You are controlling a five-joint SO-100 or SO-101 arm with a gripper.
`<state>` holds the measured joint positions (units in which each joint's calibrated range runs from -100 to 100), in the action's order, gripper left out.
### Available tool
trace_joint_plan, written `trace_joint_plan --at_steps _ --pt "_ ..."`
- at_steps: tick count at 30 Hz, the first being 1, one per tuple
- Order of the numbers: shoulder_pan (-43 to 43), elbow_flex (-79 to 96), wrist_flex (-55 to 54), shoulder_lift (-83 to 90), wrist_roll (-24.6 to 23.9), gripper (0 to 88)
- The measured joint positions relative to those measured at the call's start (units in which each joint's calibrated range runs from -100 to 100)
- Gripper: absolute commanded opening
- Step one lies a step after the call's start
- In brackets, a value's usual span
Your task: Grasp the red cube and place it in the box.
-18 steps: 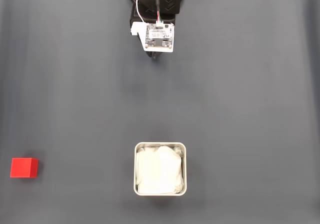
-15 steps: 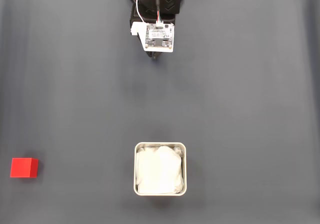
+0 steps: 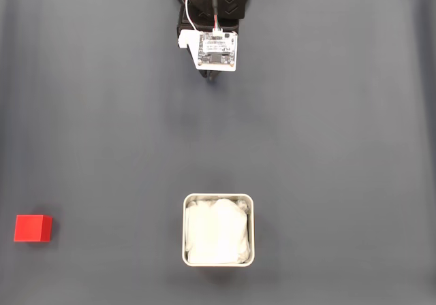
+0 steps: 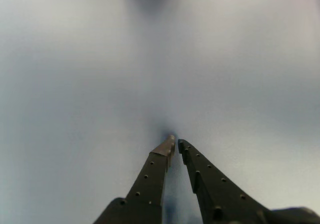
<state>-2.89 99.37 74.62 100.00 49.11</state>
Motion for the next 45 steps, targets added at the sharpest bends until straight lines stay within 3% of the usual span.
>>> trace_joint_plan --at_steps 45 --pt "0.0 0.0 -3.34 0.0 -1.56 1.5"
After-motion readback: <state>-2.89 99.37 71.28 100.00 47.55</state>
